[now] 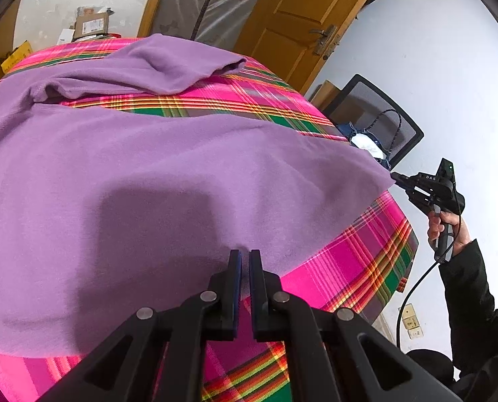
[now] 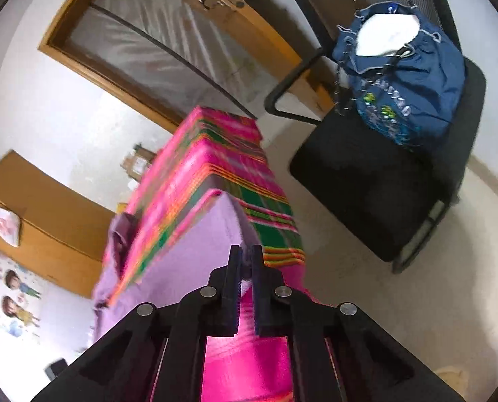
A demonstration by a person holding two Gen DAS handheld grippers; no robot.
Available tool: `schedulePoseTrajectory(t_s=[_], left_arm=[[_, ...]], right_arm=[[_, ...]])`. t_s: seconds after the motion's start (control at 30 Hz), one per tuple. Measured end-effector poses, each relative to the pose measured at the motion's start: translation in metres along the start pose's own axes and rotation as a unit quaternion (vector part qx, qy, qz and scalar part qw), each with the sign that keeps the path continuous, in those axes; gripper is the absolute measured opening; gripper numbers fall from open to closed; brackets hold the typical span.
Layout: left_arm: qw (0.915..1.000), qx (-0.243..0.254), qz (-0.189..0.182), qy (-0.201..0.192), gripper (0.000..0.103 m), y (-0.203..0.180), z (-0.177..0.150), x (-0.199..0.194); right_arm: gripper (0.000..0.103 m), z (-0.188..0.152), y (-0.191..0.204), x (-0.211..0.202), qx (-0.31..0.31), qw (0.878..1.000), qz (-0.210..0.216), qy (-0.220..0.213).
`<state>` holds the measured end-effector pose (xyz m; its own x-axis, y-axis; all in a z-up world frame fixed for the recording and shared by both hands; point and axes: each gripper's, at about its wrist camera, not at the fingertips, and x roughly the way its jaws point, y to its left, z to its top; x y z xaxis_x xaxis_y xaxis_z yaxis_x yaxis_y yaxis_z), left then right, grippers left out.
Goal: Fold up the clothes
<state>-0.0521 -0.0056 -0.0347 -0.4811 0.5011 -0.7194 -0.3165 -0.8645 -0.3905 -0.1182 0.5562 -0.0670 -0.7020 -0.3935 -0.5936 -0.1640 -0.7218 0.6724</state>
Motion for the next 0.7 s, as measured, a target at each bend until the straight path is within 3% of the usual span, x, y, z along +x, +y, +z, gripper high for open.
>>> schedulePoseTrajectory(t_s=[0.1,0.17,0.37,0.57,0.63,0.7], left_arm=[[1.0,0.003,-0.004,0.0,0.003,-0.002,-0.001,0.0],[1.0,0.004,-0.005,0.0,0.003,-0.001,-0.001,0.0],[1.0,0.003,-0.004,0.001,0.003,-0.001,-0.001,0.003],[1.0,-0.001,-0.002,0.0,0.003,-0.002,-0.001,0.002],[1.0,-0.003,0.001,0.0,0.003,0.0,-0.002,0.002],[1.0,-0.006,0.002,0.0,0.003,0.002,-0.002,0.003]], right_arm=[[0.015,0.002,-0.009,0.0,0.02,1.0,-0.018,0.002],[0.04,0.008,-0.012,0.002,0.017,0.999,-0.041,-0.004],[0.054,0.041,0.012,0.037,-0.054,0.998,-0.006,0.023],[0.055,0.062,0.026,0.094,-0.088,0.991,0.016,0.101],[0.054,0.061,0.03,0.094,-0.1,0.99,0.018,0.098],[0.04,0.061,0.035,0.095,-0.113,0.989,0.02,0.094]])
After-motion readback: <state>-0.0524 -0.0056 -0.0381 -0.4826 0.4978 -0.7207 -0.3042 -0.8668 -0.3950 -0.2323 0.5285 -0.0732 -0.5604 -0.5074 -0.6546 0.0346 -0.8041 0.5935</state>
